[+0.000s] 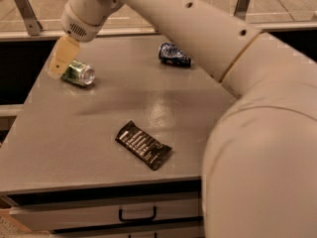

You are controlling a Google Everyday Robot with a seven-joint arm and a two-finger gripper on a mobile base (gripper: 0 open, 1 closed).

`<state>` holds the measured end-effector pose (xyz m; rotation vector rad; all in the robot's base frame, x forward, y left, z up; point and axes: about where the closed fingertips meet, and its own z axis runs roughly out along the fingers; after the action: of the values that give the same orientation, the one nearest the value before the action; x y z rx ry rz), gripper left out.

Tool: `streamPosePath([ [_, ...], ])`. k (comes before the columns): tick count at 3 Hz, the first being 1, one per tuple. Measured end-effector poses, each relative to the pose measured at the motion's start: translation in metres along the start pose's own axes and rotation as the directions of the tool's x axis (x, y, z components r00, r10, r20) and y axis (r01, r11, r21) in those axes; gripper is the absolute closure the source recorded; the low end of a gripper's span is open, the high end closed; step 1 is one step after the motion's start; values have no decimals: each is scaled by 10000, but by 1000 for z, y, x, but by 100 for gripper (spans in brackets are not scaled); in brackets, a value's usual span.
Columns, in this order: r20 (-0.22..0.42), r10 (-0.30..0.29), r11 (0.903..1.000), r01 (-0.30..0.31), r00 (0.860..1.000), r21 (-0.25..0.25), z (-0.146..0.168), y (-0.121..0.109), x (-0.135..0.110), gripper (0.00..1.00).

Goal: Place green can upright

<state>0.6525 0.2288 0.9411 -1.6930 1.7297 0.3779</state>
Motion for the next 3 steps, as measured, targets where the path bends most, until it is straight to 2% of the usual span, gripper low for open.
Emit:
streamPosePath([
  [1, -707, 1278, 9917, -1265, 9893, 216, 50, -19, 3, 0],
  [2, -1656, 2490, 9685, -2457, 9542, 403, 85, -25, 14, 0],
  [3, -2557, 3204, 9467, -3177, 9121, 531, 107, -22, 20, 18],
])
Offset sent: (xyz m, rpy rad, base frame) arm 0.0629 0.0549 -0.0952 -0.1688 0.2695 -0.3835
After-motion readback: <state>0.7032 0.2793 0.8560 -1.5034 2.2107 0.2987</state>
